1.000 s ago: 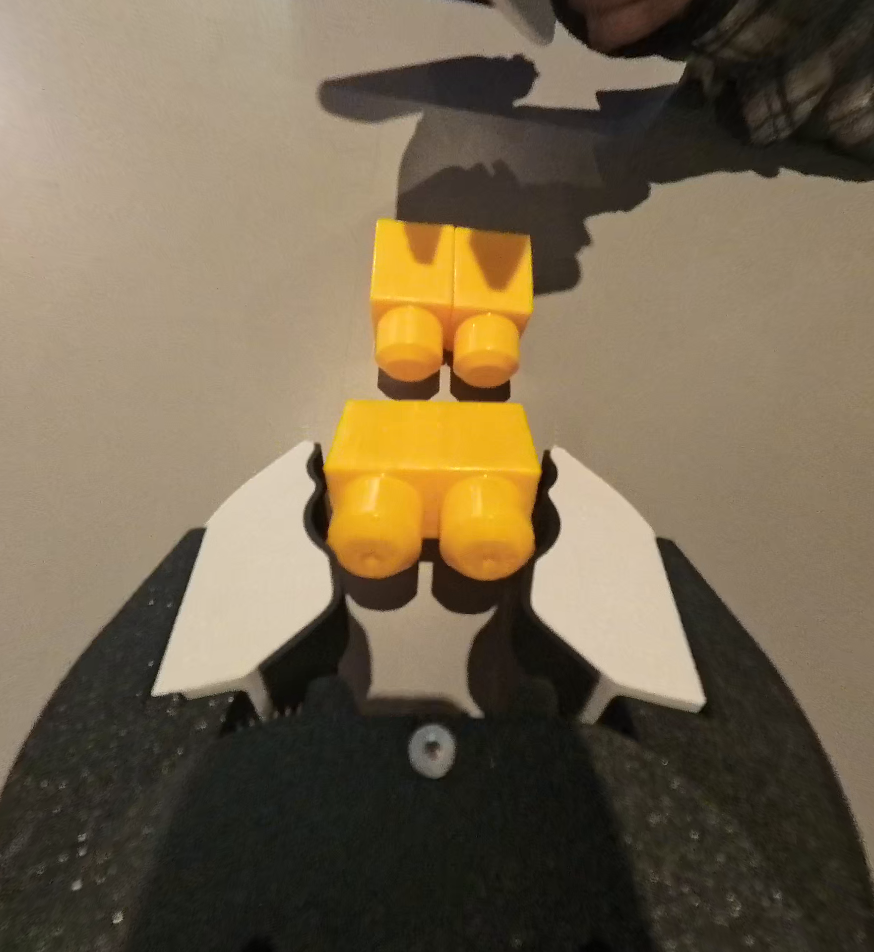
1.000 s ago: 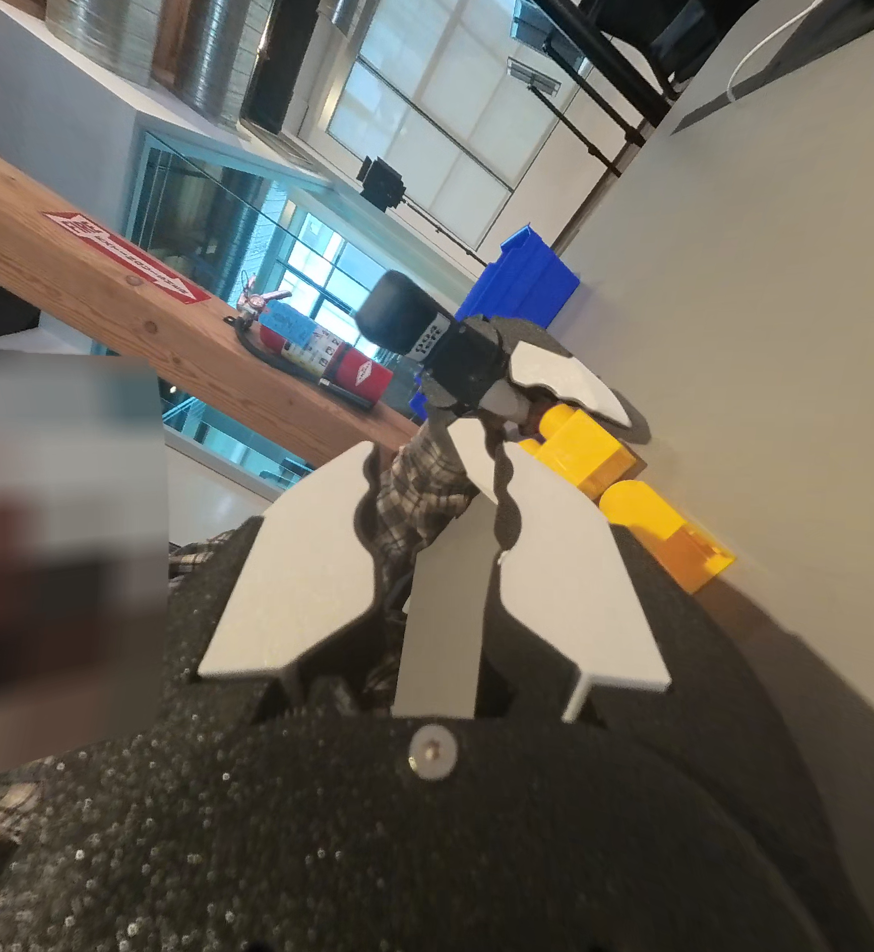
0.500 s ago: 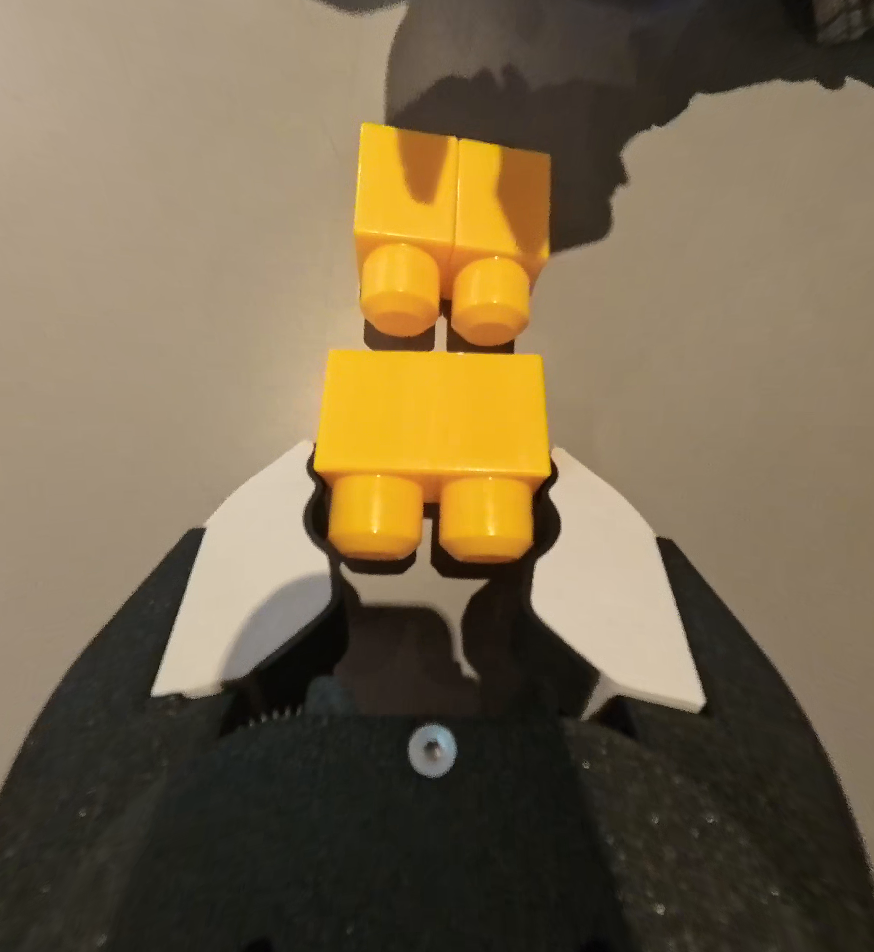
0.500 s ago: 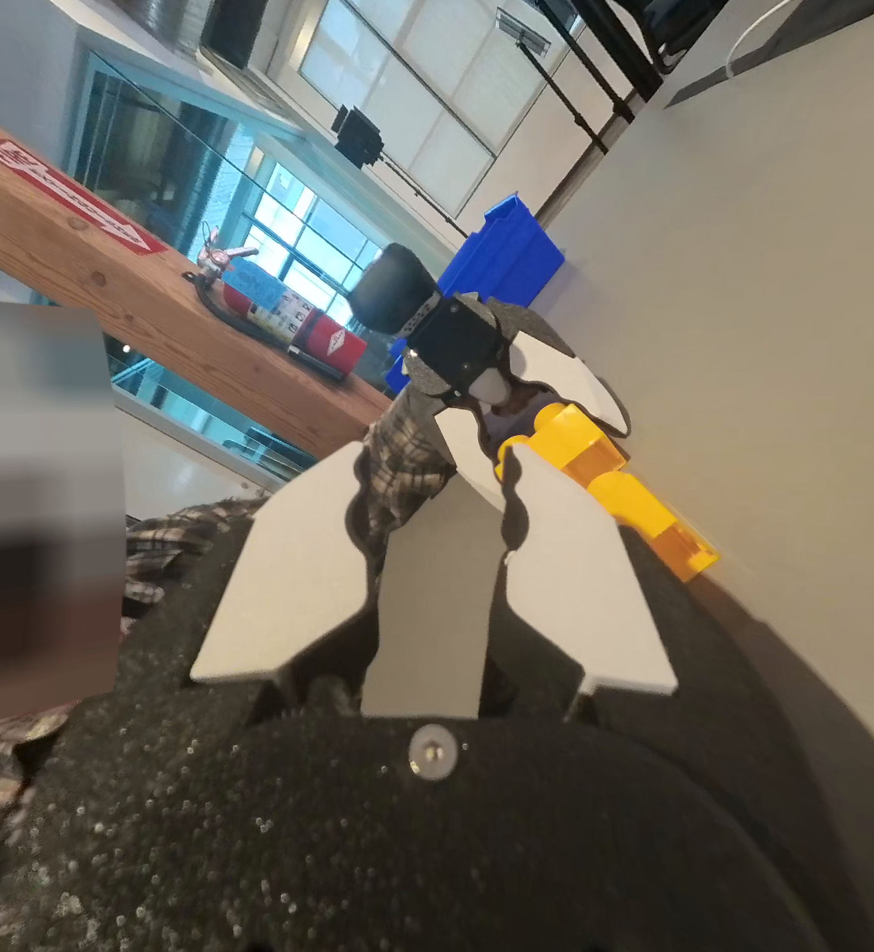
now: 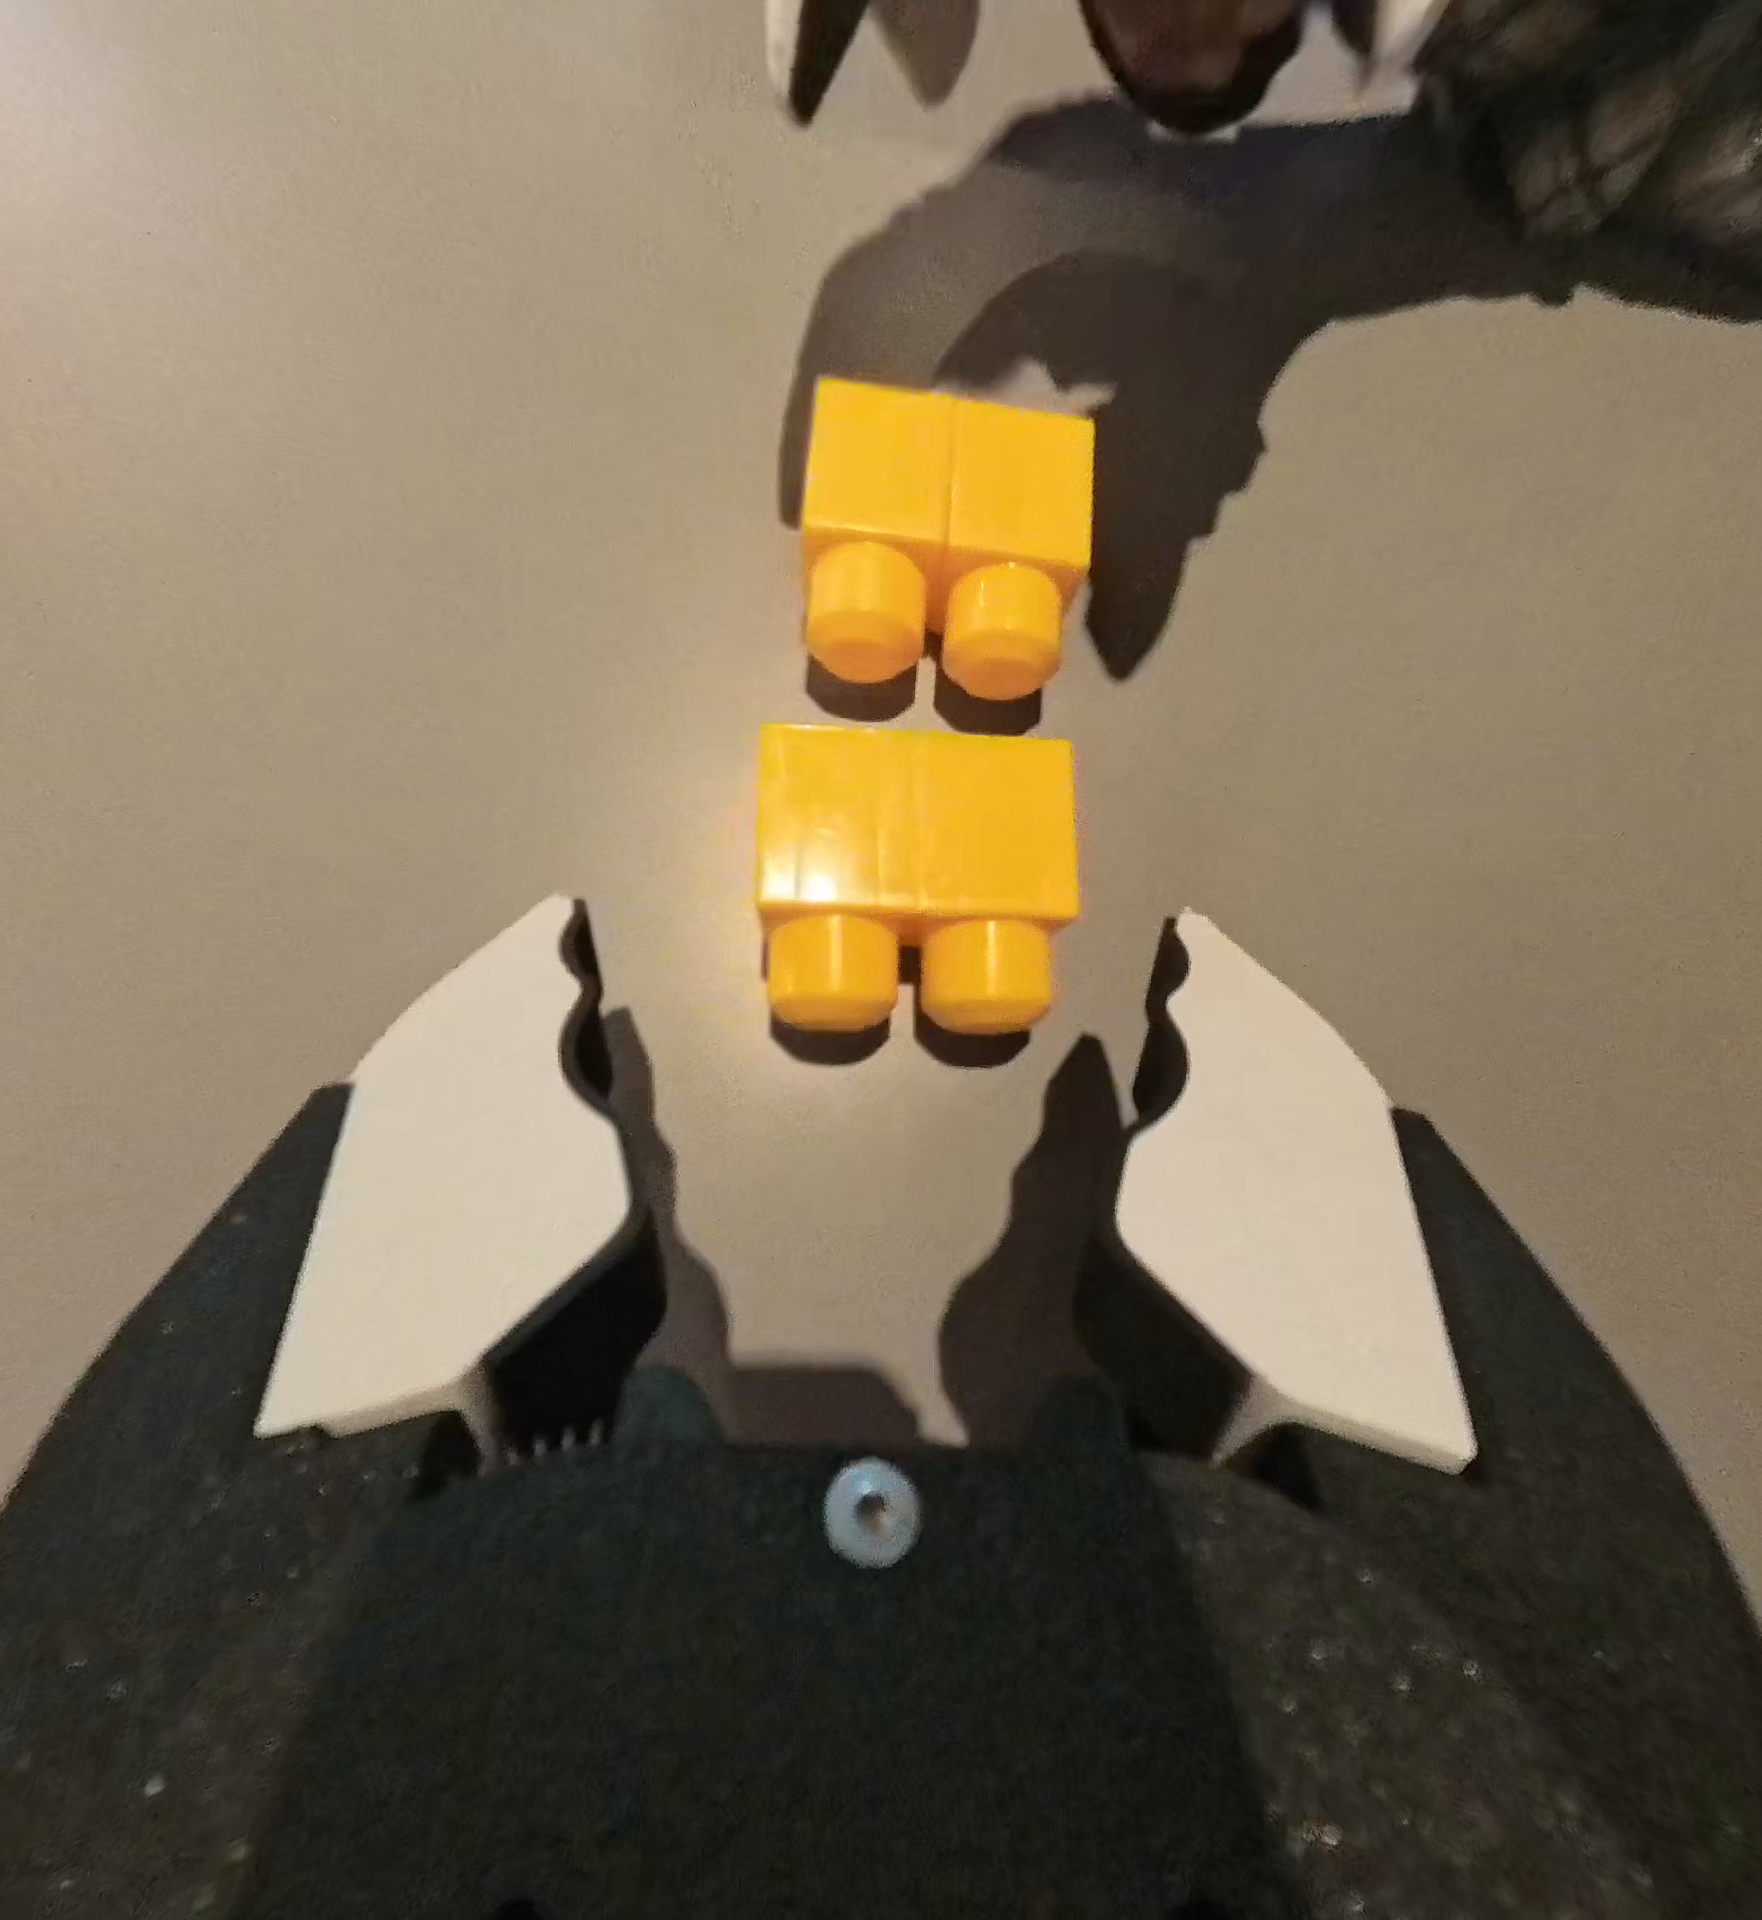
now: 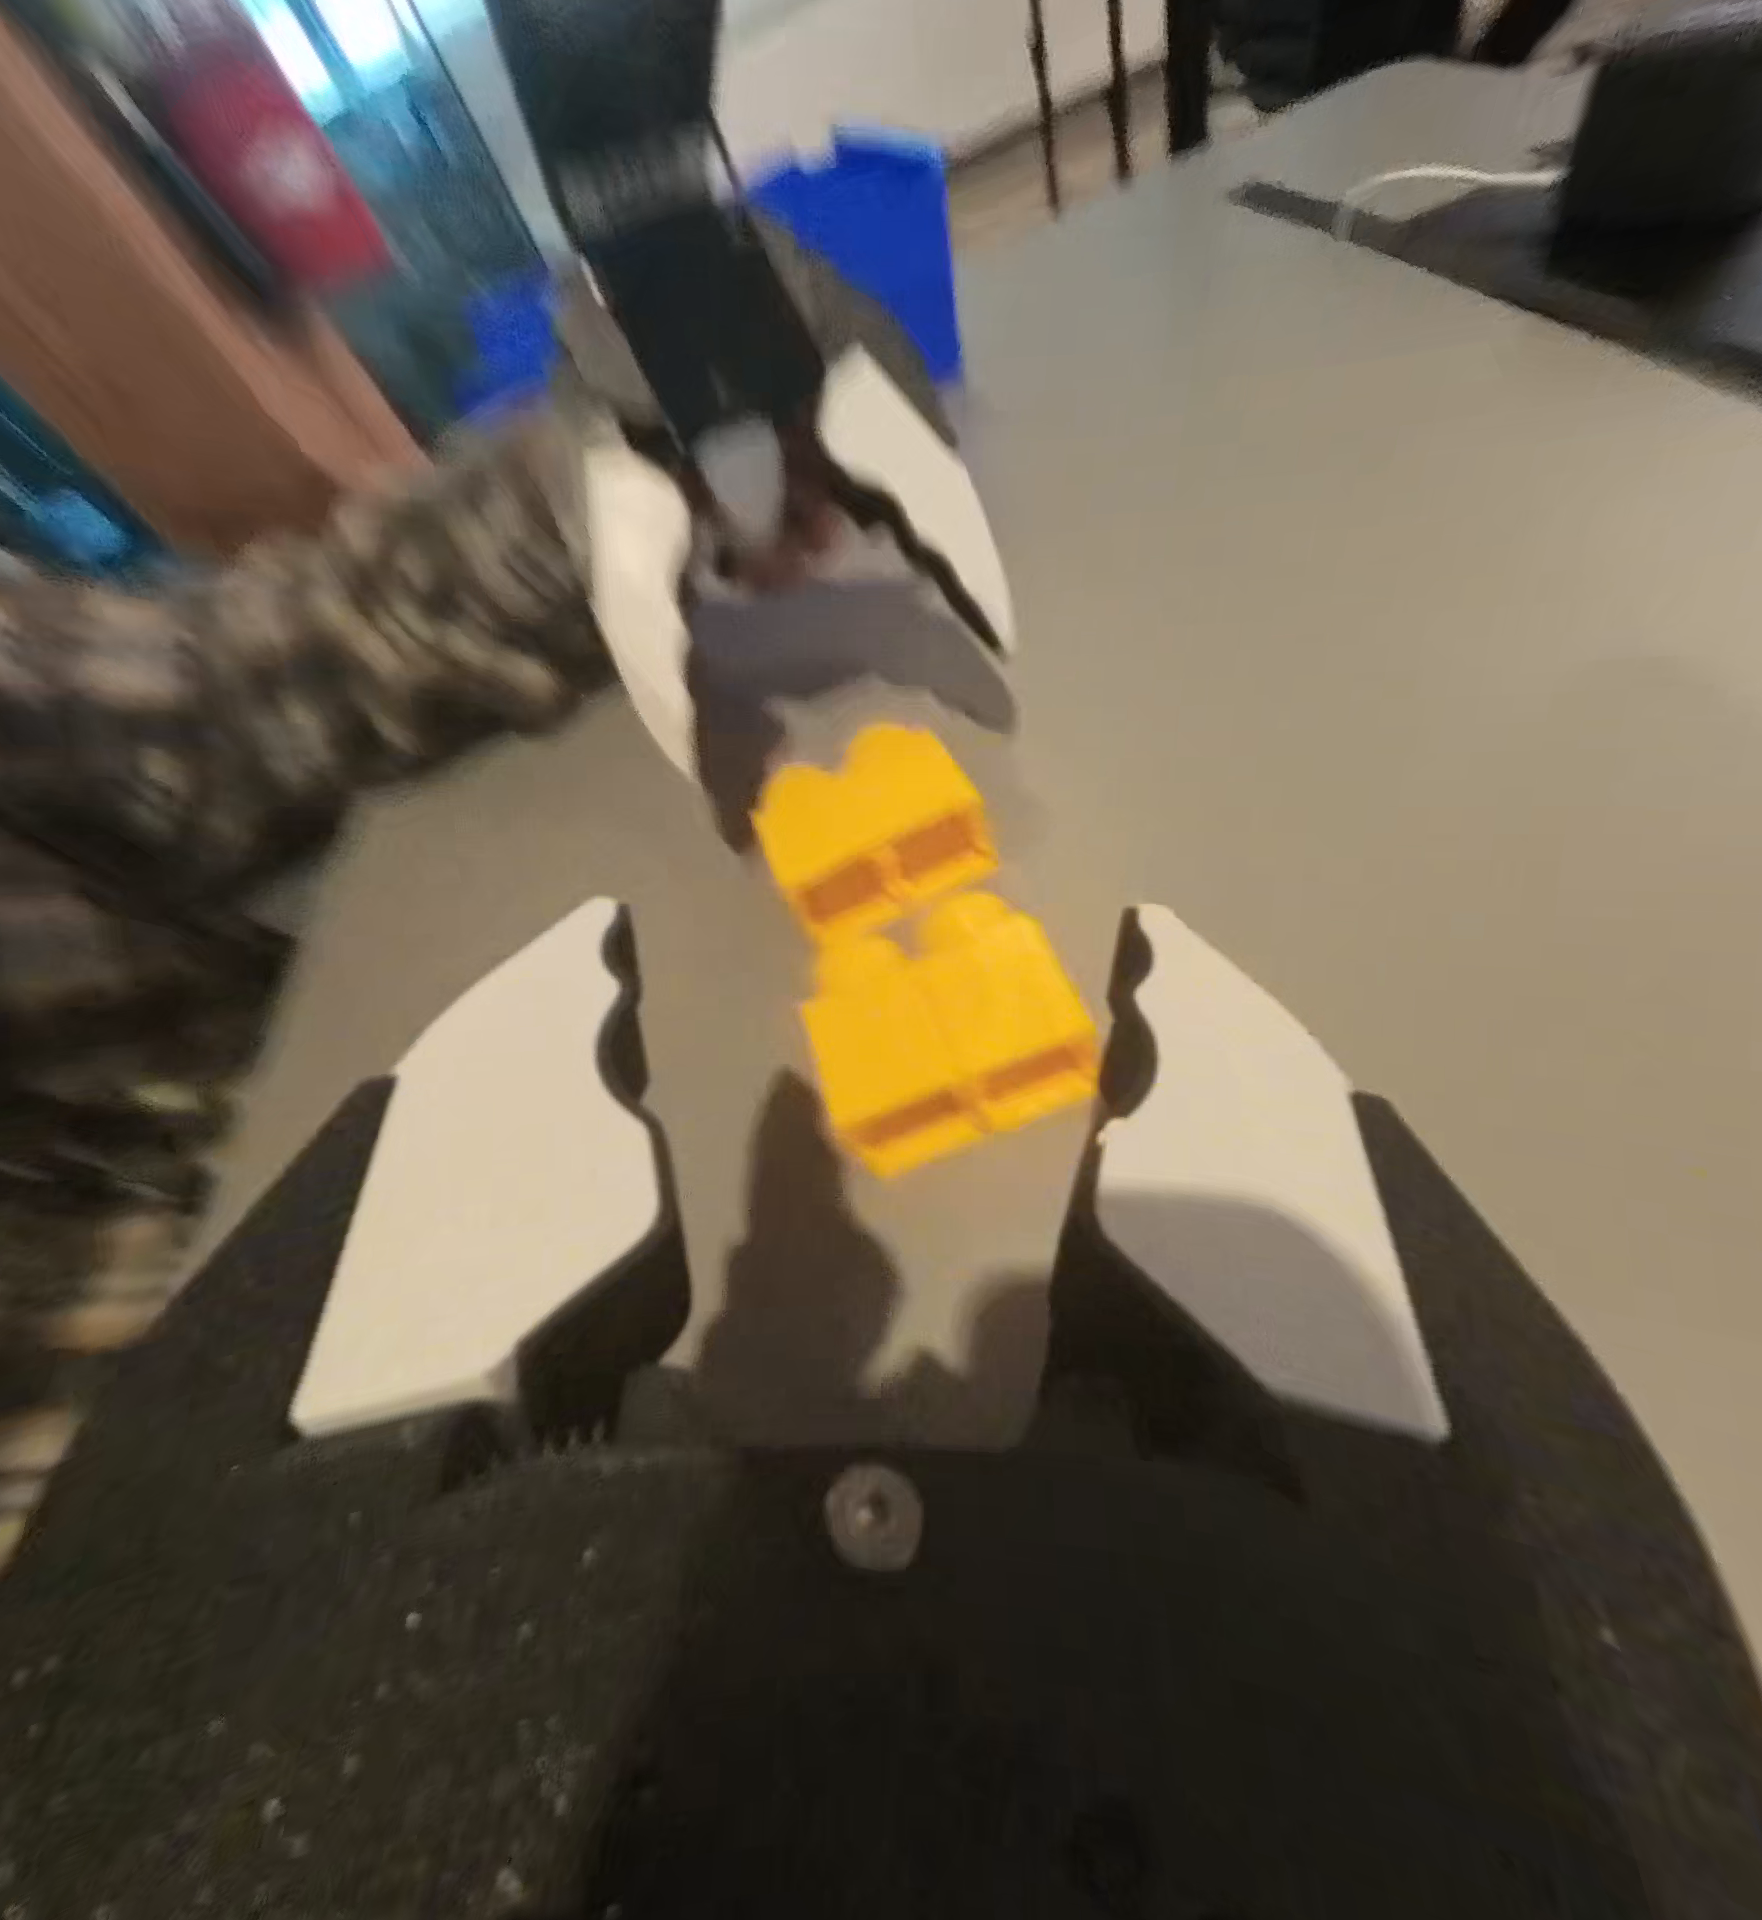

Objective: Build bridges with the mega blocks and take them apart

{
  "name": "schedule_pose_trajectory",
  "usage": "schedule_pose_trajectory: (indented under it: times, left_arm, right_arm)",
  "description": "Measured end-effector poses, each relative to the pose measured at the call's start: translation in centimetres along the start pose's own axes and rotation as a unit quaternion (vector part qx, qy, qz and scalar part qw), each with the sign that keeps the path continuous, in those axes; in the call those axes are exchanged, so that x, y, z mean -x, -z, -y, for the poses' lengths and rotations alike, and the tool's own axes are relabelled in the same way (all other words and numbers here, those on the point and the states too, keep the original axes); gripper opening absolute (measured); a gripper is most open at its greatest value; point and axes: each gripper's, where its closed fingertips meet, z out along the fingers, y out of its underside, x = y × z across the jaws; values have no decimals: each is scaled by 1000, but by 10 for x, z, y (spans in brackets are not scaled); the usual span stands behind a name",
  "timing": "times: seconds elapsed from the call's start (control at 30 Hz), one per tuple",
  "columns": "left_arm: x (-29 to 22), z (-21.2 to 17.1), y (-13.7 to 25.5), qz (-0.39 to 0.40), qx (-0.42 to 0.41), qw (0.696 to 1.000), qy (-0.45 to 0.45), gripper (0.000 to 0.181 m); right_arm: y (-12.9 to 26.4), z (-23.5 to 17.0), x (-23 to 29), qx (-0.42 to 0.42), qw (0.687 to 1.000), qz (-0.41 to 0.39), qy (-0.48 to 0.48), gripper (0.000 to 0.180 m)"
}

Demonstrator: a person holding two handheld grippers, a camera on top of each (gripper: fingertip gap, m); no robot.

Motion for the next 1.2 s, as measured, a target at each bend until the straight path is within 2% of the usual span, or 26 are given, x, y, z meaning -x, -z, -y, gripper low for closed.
schedule_pose_trajectory:
  times: [0.1,0.23,0.3,0.4,0.47,0.67,0.87,1.0,1.2]
  left_arm:
    - [14,1,18,10,-41,999,21,99]
    - [29,-2,33,14,-81,995,52,94]
    - [34,-4,38,22,-87,994,57,92]
    - [38,-8,42,32,-85,994,57,92]
    - [39,-9,42,35,-82,994,56,91]
    - [37,-8,42,34,-79,995,51,90]
    - [35,-13,35,32,-60,996,49,90]
    - [34,-12,35,30,-61,997,48,90]
    - [34,-14,33,26,-54,997,50,89]
  right_arm:
    - [4,-20,-15,133,983,-57,112,90]
    - [5,-42,-23,331,915,-82,217,100]
    - [-2,-45,-20,386,888,-72,239,104]
    - [-12,-51,-18,436,866,-57,239,105]
    - [-19,-57,-19,451,861,-49,231,106]
    - [-29,-64,-24,432,873,-61,218,103]
    - [-30,-71,-20,458,861,-54,215,101]
    - [-31,-72,-20,463,859,-52,211,91]
    - [-33,-74,-20,457,865,-49,202,89]
